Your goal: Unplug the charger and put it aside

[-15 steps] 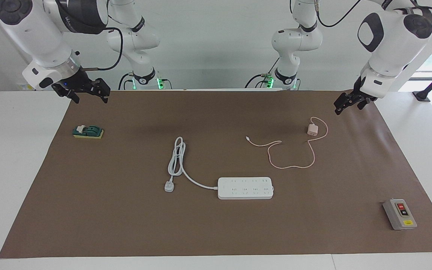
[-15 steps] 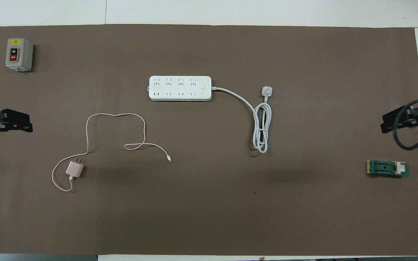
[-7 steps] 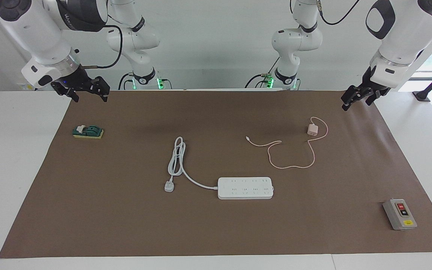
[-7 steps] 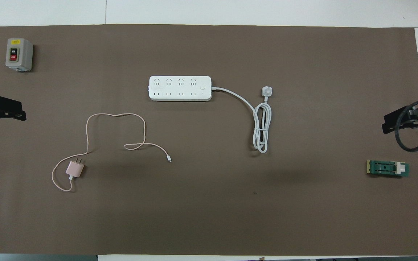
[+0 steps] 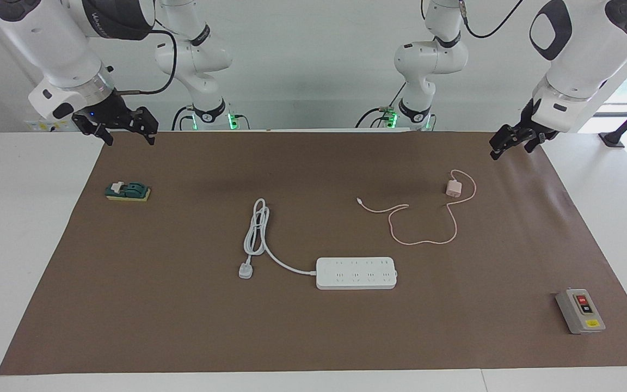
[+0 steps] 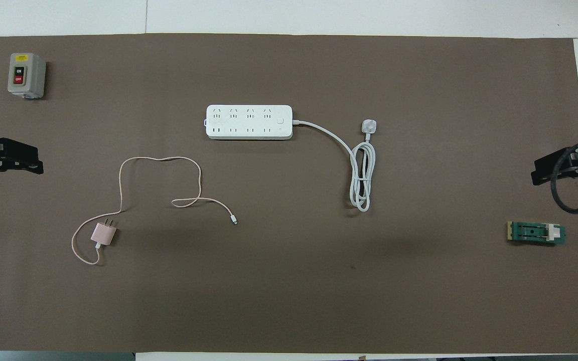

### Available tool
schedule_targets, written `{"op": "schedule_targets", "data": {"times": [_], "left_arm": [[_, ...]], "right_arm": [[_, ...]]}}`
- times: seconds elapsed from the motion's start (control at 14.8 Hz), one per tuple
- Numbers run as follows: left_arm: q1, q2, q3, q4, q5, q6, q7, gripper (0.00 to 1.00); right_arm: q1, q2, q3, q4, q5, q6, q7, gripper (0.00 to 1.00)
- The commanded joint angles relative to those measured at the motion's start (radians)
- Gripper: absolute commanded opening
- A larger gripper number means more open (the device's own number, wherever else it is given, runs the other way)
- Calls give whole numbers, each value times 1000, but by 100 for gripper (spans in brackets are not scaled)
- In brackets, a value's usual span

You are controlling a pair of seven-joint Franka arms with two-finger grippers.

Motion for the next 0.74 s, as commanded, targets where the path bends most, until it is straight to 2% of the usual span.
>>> {"op": "schedule_targets", "data": {"times": [0.0, 0.68], "left_arm": [[-6, 5, 4, 25, -15, -47, 129, 100], [-6, 4, 2, 26, -15, -39, 145, 100]], "right_arm": [[-3, -21, 5, -23, -15, 13, -18, 100], [-3, -21, 5, -23, -15, 12, -18, 100]]}}
